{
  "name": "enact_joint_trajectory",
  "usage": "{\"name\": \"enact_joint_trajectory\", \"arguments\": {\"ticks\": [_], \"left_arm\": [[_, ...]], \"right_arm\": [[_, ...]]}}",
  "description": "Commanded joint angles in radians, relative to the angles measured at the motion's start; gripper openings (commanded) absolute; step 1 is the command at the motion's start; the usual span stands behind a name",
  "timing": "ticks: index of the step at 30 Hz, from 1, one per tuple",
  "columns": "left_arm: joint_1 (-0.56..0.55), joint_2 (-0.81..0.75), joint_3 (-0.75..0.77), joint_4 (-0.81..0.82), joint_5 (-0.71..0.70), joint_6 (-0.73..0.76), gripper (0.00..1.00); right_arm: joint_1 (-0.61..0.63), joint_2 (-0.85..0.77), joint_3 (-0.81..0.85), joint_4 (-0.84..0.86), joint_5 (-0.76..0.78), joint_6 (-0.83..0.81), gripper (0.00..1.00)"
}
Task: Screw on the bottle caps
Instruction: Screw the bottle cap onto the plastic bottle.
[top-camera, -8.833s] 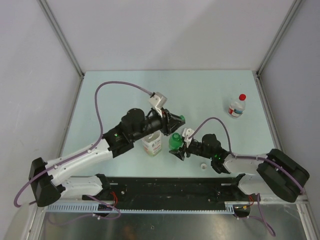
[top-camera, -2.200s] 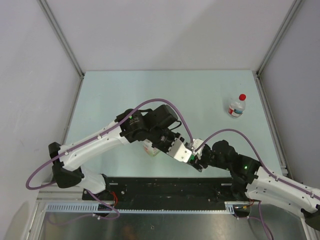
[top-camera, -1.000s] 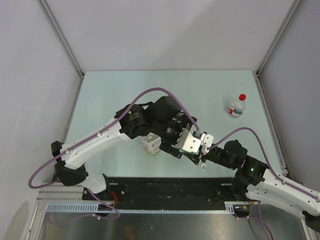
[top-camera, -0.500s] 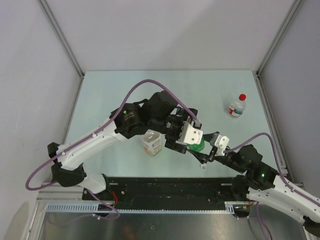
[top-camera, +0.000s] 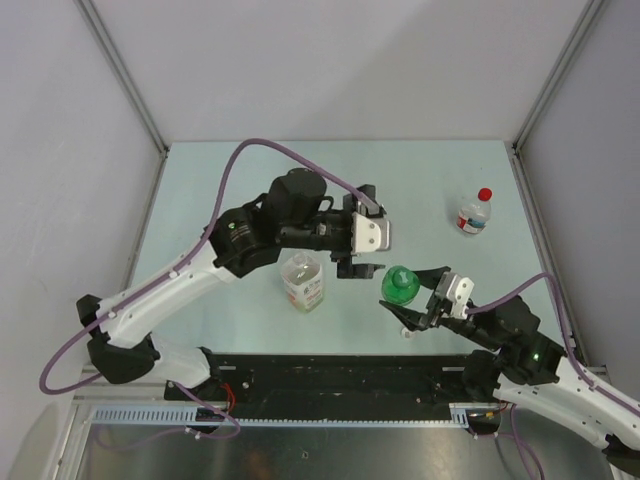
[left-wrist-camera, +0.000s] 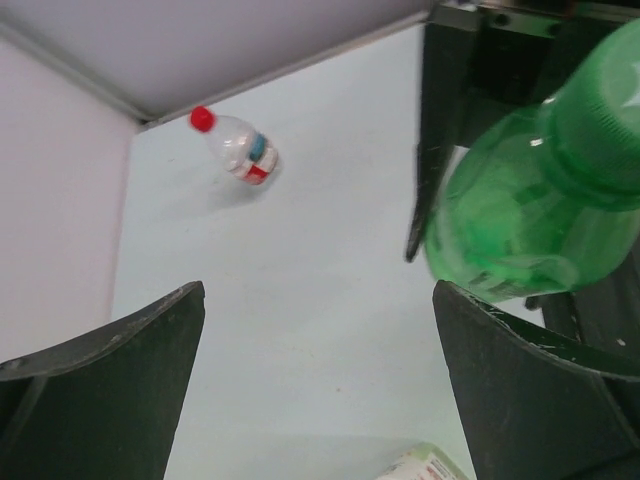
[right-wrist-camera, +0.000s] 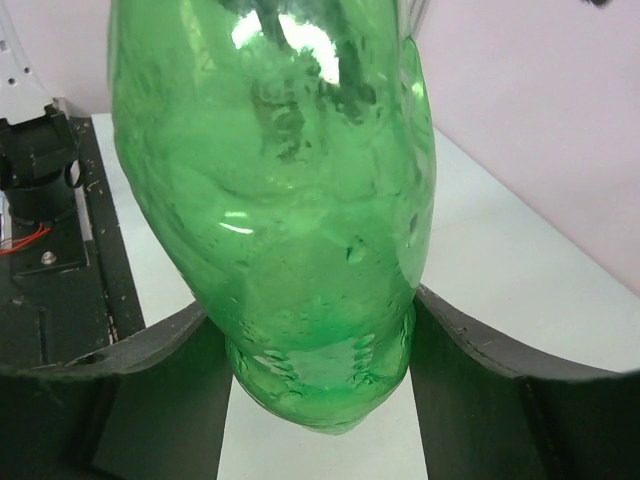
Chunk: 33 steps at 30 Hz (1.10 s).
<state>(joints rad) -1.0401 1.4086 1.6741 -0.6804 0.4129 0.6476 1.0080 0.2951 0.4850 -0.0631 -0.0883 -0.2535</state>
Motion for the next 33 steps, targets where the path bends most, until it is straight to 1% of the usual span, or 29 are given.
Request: {"name": "enact_joint_trajectory", "arguments": {"ticks": [1, 3, 5, 6, 8, 10, 12, 14, 16, 18, 21, 25, 30, 31, 33], "left_arm": [[0.049, -0.098, -0.065, 0.262, -0.183, -0.224, 1.00], [0.081, -0.121, -0.091, 0.332, -0.278, -0.363, 0.99], [0.110, -0.143, -0.116, 0.374, -0.364, -0.484, 0.99], [0.116, -0.161, -0.131, 0.388, -0.428, -0.547, 1.00], [0.126, -0.217, -0.214, 0.453, -0.504, -0.669, 0.99], [0.130, -0.285, -0.330, 0.557, -0.494, -0.764, 1.00], [0.132, -0.346, -0.427, 0.639, -0.469, -0.824, 0.99], [0.133, -0.397, -0.480, 0.693, -0.486, -0.889, 1.00], [0.133, -0.421, -0.499, 0.713, -0.501, -0.954, 0.99], [0.133, -0.410, -0.490, 0.709, -0.493, -1.011, 0.99], [0.132, -0.352, -0.436, 0.668, -0.489, -1.073, 1.00], [0.120, -0.254, -0.349, 0.592, -0.504, -1.093, 0.99], [0.030, -0.153, -0.255, 0.513, -0.660, -1.014, 0.92], [0.020, -0.135, -0.236, 0.496, -0.665, -1.004, 0.87], [0.012, -0.112, -0.216, 0.475, -0.670, -1.007, 0.82]], "right_arm": [[0.004, -0.031, 0.055, 0.041, 0.077, 0.032, 0.00], [0.004, -0.032, 0.055, 0.042, 0.140, 0.048, 0.00], [0.004, -0.027, 0.055, 0.036, 0.200, 0.064, 0.00], [0.004, -0.023, 0.055, 0.032, 0.226, 0.071, 0.00], [0.002, -0.007, 0.055, 0.029, 0.282, 0.078, 0.00], [0.001, 0.018, 0.055, 0.037, 0.354, 0.083, 0.00], [0.001, 0.048, 0.055, 0.047, 0.449, 0.089, 0.00], [-0.002, 0.081, 0.055, 0.046, 0.552, 0.100, 0.00], [-0.012, 0.113, 0.056, 0.033, 0.595, 0.122, 0.00], [-0.030, 0.147, 0.056, 0.023, 0.592, 0.154, 0.00], [-0.069, 0.204, 0.055, 0.015, 0.552, 0.198, 0.00], [-0.148, 0.276, 0.055, 0.024, 0.458, 0.240, 0.00], [-0.246, 0.343, 0.055, 0.043, 0.320, 0.291, 0.00], [-0.257, 0.352, 0.055, 0.048, 0.303, 0.296, 0.00], [-0.269, 0.366, 0.056, 0.052, 0.271, 0.290, 0.00]]}}
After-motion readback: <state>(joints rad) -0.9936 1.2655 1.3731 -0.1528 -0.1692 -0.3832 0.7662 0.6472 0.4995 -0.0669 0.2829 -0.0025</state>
